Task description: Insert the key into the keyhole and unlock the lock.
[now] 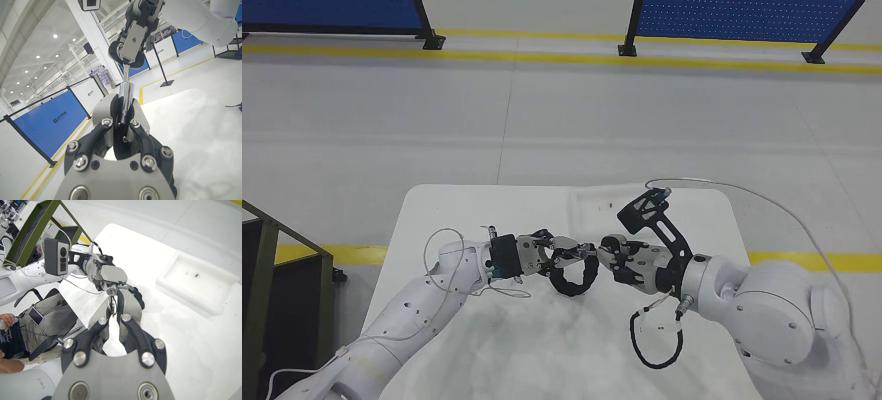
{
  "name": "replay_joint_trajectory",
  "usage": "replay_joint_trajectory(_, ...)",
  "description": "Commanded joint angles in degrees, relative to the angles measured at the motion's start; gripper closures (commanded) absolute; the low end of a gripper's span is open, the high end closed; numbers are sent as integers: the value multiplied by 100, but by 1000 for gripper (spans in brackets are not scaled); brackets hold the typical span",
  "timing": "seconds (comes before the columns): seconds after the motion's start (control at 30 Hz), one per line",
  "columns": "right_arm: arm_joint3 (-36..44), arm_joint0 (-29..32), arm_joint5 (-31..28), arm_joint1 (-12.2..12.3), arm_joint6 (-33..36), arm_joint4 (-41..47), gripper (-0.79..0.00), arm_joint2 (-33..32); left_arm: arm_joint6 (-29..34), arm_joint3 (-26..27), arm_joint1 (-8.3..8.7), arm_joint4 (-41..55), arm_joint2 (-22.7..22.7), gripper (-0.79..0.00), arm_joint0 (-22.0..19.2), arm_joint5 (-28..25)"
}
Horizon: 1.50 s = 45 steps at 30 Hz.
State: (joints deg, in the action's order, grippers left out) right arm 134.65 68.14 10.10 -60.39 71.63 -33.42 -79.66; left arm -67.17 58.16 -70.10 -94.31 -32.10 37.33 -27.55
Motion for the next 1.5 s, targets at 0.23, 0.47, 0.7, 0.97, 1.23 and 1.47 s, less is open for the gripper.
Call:
replay_joint_trajectory(0.23,0,-26,-9,33,25,80,0,11,18,13,-25,-91,-110,0,50,-47)
replay_joint_trajectory(0.47,0,-37,74,56,15,13,0,49,10,33,-44,-171,-178,0,81,-88)
replay_joint_trajectory(0.7,0,-35,101,77,1,30,0,89,26,52,-63,-244,-237,0,110,-132)
replay_joint_trajectory(0.97,0,-82,45,100,23,176,0,101,113,50,-79,-393,-325,0,106,-21)
replay_joint_trajectory(1.23,0,-172,-1,146,360,302,0,63,147,129,-36,-707,-459,0,112,123)
replay_joint_trajectory(1.47,0,-328,128,183,619,150,0,150,265,345,29,-981,-593,0,154,168)
